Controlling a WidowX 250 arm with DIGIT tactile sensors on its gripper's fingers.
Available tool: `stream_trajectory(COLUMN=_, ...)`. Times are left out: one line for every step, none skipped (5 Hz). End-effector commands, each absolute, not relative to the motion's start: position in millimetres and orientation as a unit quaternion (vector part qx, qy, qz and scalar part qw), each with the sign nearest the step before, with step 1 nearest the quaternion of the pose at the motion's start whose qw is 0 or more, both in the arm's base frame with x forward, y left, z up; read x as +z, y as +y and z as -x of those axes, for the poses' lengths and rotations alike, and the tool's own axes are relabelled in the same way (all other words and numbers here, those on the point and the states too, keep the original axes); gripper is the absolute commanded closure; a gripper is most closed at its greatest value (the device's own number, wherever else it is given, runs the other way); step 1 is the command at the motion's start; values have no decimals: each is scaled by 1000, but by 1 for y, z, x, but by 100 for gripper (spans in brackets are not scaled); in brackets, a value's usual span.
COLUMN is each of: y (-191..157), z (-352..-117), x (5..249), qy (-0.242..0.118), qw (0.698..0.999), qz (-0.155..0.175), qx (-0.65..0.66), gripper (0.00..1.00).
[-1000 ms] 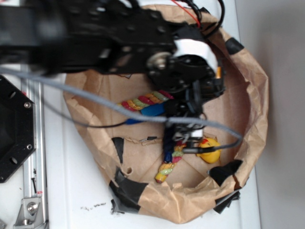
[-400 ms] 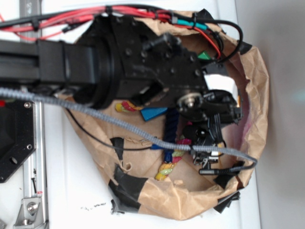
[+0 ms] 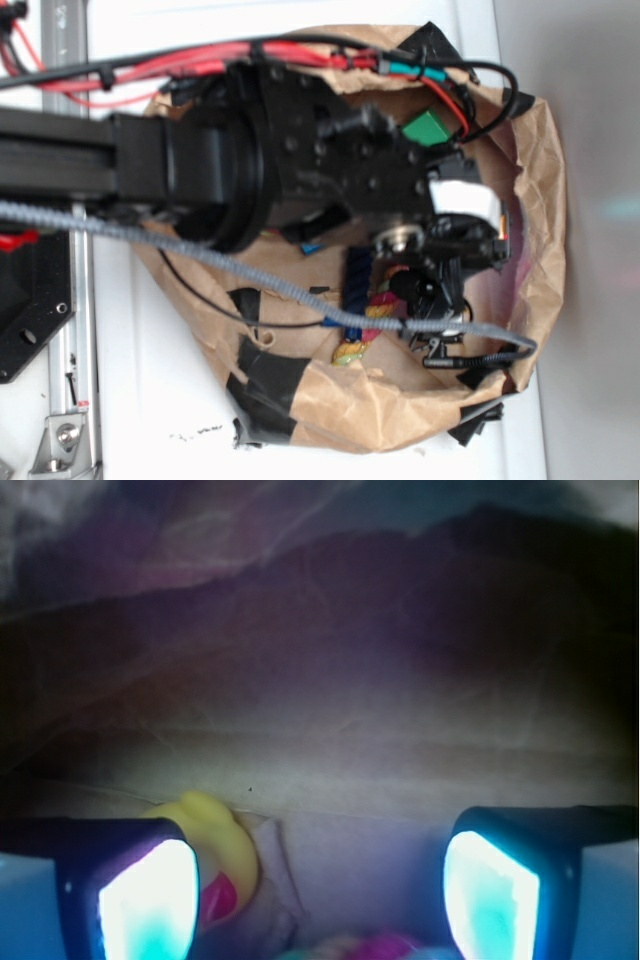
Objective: Grab the yellow duck.
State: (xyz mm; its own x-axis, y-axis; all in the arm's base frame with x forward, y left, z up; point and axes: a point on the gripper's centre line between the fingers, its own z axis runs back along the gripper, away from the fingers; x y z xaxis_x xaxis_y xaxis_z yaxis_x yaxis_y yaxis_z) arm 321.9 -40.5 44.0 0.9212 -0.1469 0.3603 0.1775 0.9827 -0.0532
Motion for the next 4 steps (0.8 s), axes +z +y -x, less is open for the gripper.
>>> stream_trajectory(y=-105, z=-291, x=39, qy=-183, qw=969, qz=56, qx=-157, gripper=0)
stream_trajectory(y=-124, z=-280, x=41, qy=-186, qw=963, qz=59, qx=-183, gripper=0)
stream_trajectory(y=-125, z=-279, x=45, qy=-190, qw=963, qz=59, qx=-184, gripper=0)
stream_trajectory(y=-121, z=-290, x=61, qy=-215, qw=951, qz=73, qx=-210, gripper=0)
